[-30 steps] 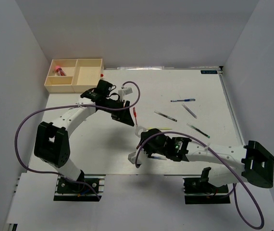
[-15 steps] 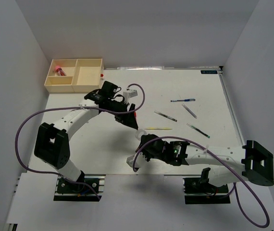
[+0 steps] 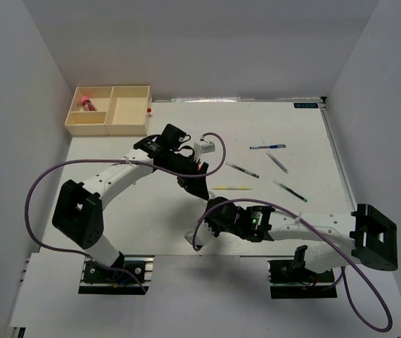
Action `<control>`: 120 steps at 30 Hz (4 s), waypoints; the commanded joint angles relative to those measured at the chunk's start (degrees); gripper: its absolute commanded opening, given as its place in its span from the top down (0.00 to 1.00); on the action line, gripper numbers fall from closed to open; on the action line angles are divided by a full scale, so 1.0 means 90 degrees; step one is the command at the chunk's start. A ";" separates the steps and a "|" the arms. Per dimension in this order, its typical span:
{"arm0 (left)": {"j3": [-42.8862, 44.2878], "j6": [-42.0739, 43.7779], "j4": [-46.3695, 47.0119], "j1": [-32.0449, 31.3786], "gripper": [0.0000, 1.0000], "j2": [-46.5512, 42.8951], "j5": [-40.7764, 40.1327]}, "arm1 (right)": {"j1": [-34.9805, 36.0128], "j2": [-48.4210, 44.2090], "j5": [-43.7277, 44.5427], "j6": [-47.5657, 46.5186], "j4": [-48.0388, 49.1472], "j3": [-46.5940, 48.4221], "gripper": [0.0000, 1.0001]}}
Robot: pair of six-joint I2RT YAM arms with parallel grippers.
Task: Sort the stationery into containers
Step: Place the stationery in the storage box, then pick up the pen from the center of the board.
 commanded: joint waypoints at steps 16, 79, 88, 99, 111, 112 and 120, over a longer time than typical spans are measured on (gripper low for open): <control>0.0288 0.0052 -0.0117 -0.0153 0.80 0.0255 0.0154 | 0.0113 -0.0083 0.0451 0.0117 0.0253 0.0061 0.85; 0.6108 -0.0846 0.0635 0.5785 0.94 0.4415 -0.4357 | -0.3324 0.1324 -0.2303 0.5410 -0.2608 0.3919 0.62; 0.6089 -0.0954 0.0928 0.5785 0.66 0.4581 -0.4376 | -0.3529 0.1333 -0.2537 0.5527 -0.2608 0.3889 0.51; 0.6040 -0.0944 0.0898 0.5785 0.24 0.4279 -0.4104 | -0.3832 0.1568 -0.2840 0.5664 -0.2735 0.3977 0.51; 0.4246 0.0146 0.1365 0.5610 0.46 0.2594 -0.2319 | -0.4125 0.1402 -0.3035 0.5577 -0.2706 0.3421 0.67; 0.3914 0.0324 0.1474 0.5512 0.46 0.2299 -0.2026 | -0.4125 0.1402 -0.3161 0.5489 -0.2687 0.3227 0.69; 0.2167 0.1886 0.0547 0.4779 0.42 0.0678 -0.0842 | -0.4271 0.1860 -0.3368 0.4688 -0.2667 0.2571 0.70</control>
